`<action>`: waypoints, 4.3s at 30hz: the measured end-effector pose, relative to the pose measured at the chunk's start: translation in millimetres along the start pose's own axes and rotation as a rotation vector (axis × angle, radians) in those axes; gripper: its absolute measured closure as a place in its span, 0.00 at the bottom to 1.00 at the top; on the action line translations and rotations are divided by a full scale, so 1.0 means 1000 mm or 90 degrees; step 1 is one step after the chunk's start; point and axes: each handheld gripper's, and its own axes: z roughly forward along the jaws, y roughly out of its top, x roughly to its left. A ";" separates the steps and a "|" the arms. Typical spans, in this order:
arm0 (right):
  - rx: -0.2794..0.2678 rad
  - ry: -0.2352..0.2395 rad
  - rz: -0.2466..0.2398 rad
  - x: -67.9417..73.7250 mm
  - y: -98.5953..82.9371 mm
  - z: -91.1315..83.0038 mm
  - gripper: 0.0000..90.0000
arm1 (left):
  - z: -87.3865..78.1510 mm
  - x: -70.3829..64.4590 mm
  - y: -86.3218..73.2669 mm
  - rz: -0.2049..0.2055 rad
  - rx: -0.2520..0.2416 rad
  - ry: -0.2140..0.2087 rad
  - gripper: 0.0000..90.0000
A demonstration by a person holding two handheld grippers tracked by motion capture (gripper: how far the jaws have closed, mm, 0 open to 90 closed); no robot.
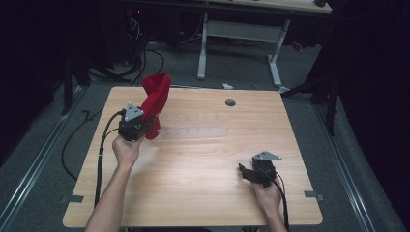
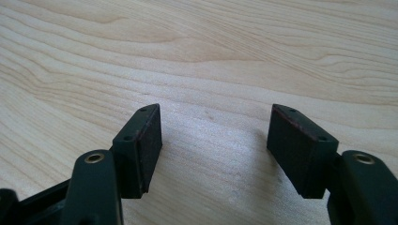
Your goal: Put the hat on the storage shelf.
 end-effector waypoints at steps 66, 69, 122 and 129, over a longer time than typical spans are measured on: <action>0.000 0.001 0.000 0.000 0.000 0.000 0.40 | -0.067 0.007 0.015 -0.065 -0.016 0.039 0.38; -0.001 0.001 -0.002 0.000 0.000 0.000 0.40 | -0.071 0.007 0.017 -0.065 -0.011 0.045 0.38; -0.001 0.001 -0.002 0.000 0.000 0.000 0.40 | -0.102 -0.008 -0.030 -0.090 0.011 0.023 0.41; -0.001 0.001 -0.002 0.000 0.000 0.000 0.40 | -0.099 -0.010 -0.042 -0.098 0.027 0.020 0.40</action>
